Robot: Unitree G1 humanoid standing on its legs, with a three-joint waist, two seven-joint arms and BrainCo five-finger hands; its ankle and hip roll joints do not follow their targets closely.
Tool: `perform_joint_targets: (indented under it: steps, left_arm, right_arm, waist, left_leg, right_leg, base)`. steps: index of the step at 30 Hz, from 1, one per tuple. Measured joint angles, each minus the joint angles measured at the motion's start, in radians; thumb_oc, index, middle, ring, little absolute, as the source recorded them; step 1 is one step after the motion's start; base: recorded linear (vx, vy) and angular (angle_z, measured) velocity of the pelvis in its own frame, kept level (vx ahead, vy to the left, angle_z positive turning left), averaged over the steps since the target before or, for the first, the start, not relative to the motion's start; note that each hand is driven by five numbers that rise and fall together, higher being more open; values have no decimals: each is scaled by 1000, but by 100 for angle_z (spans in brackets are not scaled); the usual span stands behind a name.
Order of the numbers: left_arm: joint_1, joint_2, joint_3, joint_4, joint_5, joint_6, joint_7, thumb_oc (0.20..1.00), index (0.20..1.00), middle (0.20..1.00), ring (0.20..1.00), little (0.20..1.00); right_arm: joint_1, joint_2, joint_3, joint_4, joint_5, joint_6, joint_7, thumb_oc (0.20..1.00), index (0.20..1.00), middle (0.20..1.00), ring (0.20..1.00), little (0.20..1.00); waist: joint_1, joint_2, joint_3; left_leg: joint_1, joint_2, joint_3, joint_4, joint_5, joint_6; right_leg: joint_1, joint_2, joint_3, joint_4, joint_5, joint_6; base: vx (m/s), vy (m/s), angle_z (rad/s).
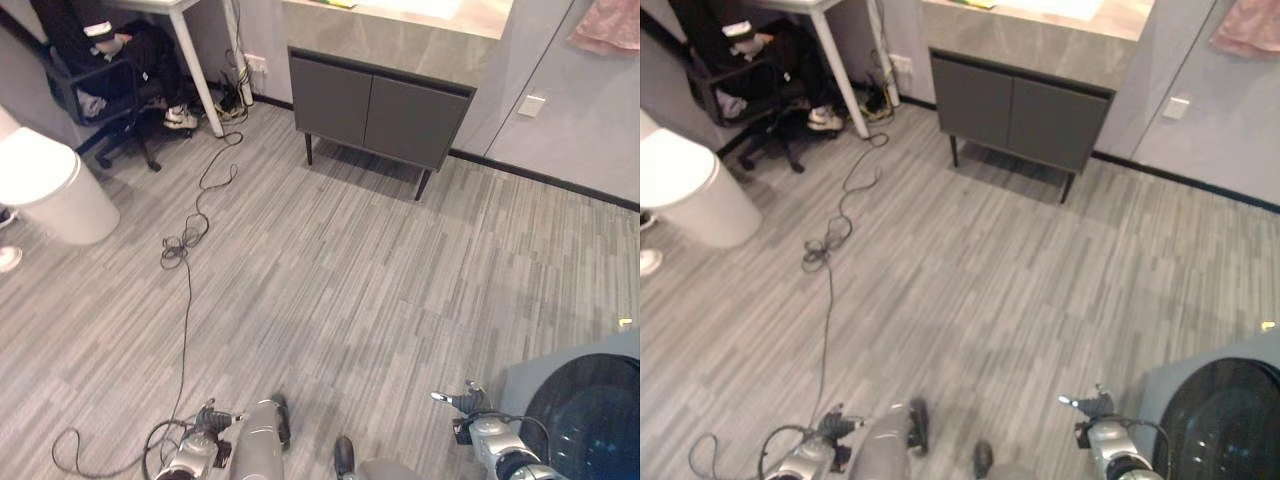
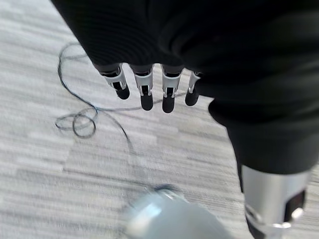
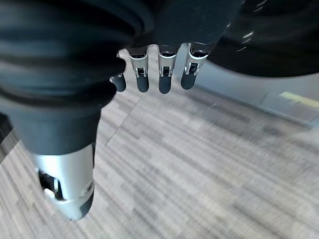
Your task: Put brush and paste in cup on sink, flatten towel.
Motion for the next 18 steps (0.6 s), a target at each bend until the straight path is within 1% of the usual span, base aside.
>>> perform_joint_targets:
  steps: [1,2,3,4,5,6,7,8,9,10,11,12,13,14,15,16,17,18]
  left_arm:
    - [8,-2,15,6,-1,0,3,1000,1000,1000,1000,1000]
    - [11,-3,24,32,-3,1,19,1000,1000,1000,1000,1000]
    - [25,-3,30,31,-3,1,24,1000,1000,1000,1000,1000]
    - [29,-3,32,37,-3,4,26,1000,1000,1000,1000,1000]
    - [31,-6,49,44,-3,5,27,1000,1000,1000,1000,1000]
    - [31,15,61,39,-2,4,31,1000,1000,1000,1000,1000]
    - [22,29,56,31,0,0,32,1000,1000,1000,1000,1000]
    - [1,41,56,35,1,0,33,1000,1000,1000,1000,1000]
    - [-13,48,57,40,1,0,35,1000,1000,1000,1000,1000]
    - [-25,47,57,45,1,0,37,1000,1000,1000,1000,1000]
    - [-37,42,55,40,1,-2,37,1000,1000,1000,1000,1000]
    - [-45,40,55,34,0,-7,39,1000,1000,1000,1000,1000]
    - [-55,39,55,32,0,-8,39,1000,1000,1000,1000,1000]
    - [-57,42,55,14,0,-1,39,1000,1000,1000,1000,1000]
    - [-48,39,53,-4,-1,0,37,1000,1000,1000,1000,1000]
    - [-46,36,49,-8,0,-1,37,1000,1000,1000,1000,1000]
    - [-43,37,51,2,0,0,39,1000,1000,1000,1000,1000]
    - [-44,37,58,22,-2,2,40,1000,1000,1000,1000,1000]
  right_arm:
    - [-1,0,17,11,-10,2,0,1000,1000,1000,1000,1000]
    - [-10,7,20,36,-30,1,3,1000,1000,1000,1000,1000]
    - [-8,6,20,42,-30,0,4,1000,1000,1000,1000,1000]
    - [-2,5,20,38,-30,-1,4,1000,1000,1000,1000,1000]
    - [-1,3,19,47,-33,2,6,1000,1000,1000,1000,1000]
    - [21,24,21,42,-52,5,16,1000,1000,1000,1000,1000]
    - [23,36,21,33,-66,5,17,1000,1000,1000,1000,1000]
    - [37,44,22,29,-69,4,18,1000,1000,1000,1000,1000]
    - [42,51,18,24,-69,4,18,1000,1000,1000,1000,1000]
    - [53,50,17,16,-69,4,18,1000,1000,1000,1000,1000]
    - [67,50,11,14,-68,4,18,1000,1000,1000,1000,1000]
    - [80,53,11,5,-68,4,18,1000,1000,1000,1000,1000]
    - [84,56,16,-1,-68,4,20,1000,1000,1000,1000,1000]
    - [91,57,9,-51,-68,3,21,1000,1000,1000,1000,1000]
    - [94,55,7,-68,-68,3,22,1000,1000,1000,1000,1000]
    - [95,52,7,-83,-68,4,22,1000,1000,1000,1000,1000]
    - [93,54,13,-93,-68,4,26,1000,1000,1000,1000,1000]
    - [88,53,15,-105,-67,2,27,1000,1000,1000,1000,1000]
  waist:
    - [7,5,-2]
    - [45,12,5]
    - [50,12,5]
    - [49,11,5]
    - [57,17,1]
    - [58,-29,7]
    - [60,-48,-4]
    - [62,-66,-14]
    - [58,-80,-24]
    - [50,-83,-25]
    - [44,-80,-25]
    - [44,-74,-32]
    - [39,-64,-35]
    - [23,-39,-21]
    - [20,-17,-10]
    - [14,7,0]
    - [2,41,7]
    - [-23,55,11]
  left_leg:
    - [29,-13,-67,-139,15,-6]
    - [27,-12,-123,-231,21,-9]
    - [28,-6,-103,-225,16,0]
    - [38,0,-70,-207,14,2]
    - [66,12,-27,-163,3,11]
    - [83,3,36,-85,108,63]
    - [82,-9,32,-44,115,79]
    - [80,-30,19,13,98,105]
    - [89,-46,41,40,66,141]
    - [112,-61,45,46,43,150]
    - [148,-76,44,40,29,162]
    - [178,-89,43,27,13,166]
    - [206,-99,47,17,-14,189]
    - [276,-129,50,-26,-36,249]
    - [322,-133,49,-43,-39,264]
    - [371,-137,44,-69,-50,276]
    - [436,-137,39,-117,-65,265]
    - [471,-140,31,-145,-83,251]
  right_leg:
    - [18,1,32,0,-23,15]
    - [44,-7,100,1,-42,27]
    - [66,-16,122,0,-53,42]
    - [93,-25,128,1,-67,55]
    - [127,-33,152,1,-83,51]
    - [162,-68,185,39,-102,67]
    - [142,-88,185,93,-97,72]
    - [114,-101,191,179,-95,82]
    - [89,-111,189,265,-91,90]
    - [68,-121,182,346,-74,118]
    - [31,-131,180,469,-39,161]
    - [-33,-138,179,590,-41,195]
    - [-105,-138,168,724,-14,221]
    - [-291,-141,136,1028,43,227]
    - [-356,-128,121,1089,35,210]
    - [-418,-129,66,1099,-4,175]
    - [-530,-93,16,1050,-63,153]
    - [-594,-75,-35,895,-66,144]
  base:
    - [552,148,-109]
    - [546,177,-135]
    - [597,242,-132]
    - [390,183,-87]
    - [594,336,-98]
    - [501,306,-99]
    - [660,410,-100]
    - [416,270,-64]
    - [289,188,-43]
    - [274,200,-14]
    - [255,218,-1]
    - [356,353,-7]
    - [462,509,-9]
    - [473,503,-6]
    - [501,449,0]
    - [536,286,-1]
    - [545,231,11]
    - [602,174,22]
